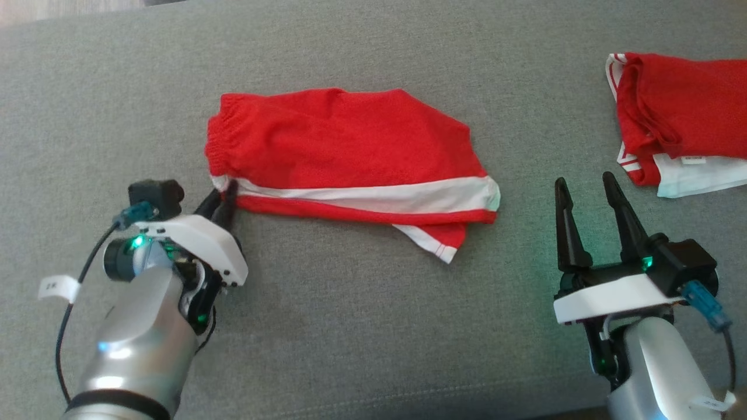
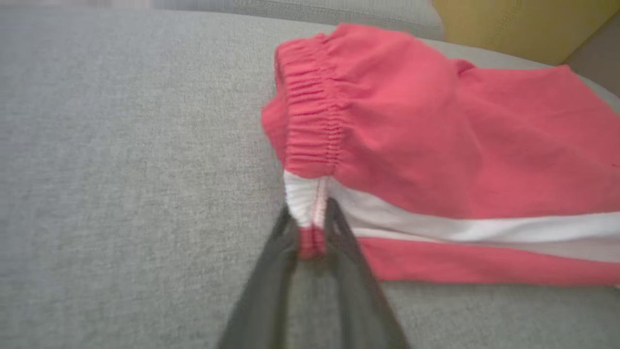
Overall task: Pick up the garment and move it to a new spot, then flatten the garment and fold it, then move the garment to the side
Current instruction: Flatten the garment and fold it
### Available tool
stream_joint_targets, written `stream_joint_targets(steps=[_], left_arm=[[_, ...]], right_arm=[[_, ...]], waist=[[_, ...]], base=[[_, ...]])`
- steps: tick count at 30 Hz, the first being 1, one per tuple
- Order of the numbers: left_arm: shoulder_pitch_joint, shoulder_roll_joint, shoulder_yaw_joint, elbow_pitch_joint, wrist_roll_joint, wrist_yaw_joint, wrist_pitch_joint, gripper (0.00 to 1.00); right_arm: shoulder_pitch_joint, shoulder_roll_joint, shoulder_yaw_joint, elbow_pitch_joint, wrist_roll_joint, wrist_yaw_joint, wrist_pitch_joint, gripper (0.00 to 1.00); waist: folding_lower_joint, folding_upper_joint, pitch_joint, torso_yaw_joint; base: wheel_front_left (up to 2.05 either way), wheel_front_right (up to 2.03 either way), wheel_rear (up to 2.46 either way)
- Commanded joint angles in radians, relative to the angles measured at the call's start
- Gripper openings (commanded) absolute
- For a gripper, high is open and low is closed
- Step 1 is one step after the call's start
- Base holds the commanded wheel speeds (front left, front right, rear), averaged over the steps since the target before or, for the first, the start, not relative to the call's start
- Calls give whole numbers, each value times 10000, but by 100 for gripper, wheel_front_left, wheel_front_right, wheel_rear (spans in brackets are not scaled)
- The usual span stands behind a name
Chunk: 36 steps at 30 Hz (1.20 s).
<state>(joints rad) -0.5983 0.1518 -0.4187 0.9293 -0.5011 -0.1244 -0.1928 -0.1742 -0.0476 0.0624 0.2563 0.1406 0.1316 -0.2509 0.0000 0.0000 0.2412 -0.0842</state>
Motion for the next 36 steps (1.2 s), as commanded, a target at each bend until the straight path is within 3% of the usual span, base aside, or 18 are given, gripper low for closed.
stream_joint_targets(steps=[1, 15, 27, 36], left_arm=[[-550, 287, 190, -201, -84, -43, -196, 0], [-328, 407, -89, -320, -104, -57, -579, 0], [98, 408, -269, -1335, 25, 167, -609, 0], [232, 418, -467, -1881, 39, 313, -387, 0]], right_arm=[[-297, -26, 231, -268, -55, -9, -109, 100], [-126, -26, 379, 149, 110, -9, -108, 100], [-742, -26, 1383, 1982, 815, -9, 835, 100], [-1771, -26, 1762, 3435, 1505, -9, 699, 100]], waist=[[0, 0, -19, 5], [0, 0, -434, 232], [0, 0, -426, 477], [0, 0, -219, 678]], base=[[0, 0, 0], [0, 0, 0], [0, 0, 0], [0, 0, 0]])
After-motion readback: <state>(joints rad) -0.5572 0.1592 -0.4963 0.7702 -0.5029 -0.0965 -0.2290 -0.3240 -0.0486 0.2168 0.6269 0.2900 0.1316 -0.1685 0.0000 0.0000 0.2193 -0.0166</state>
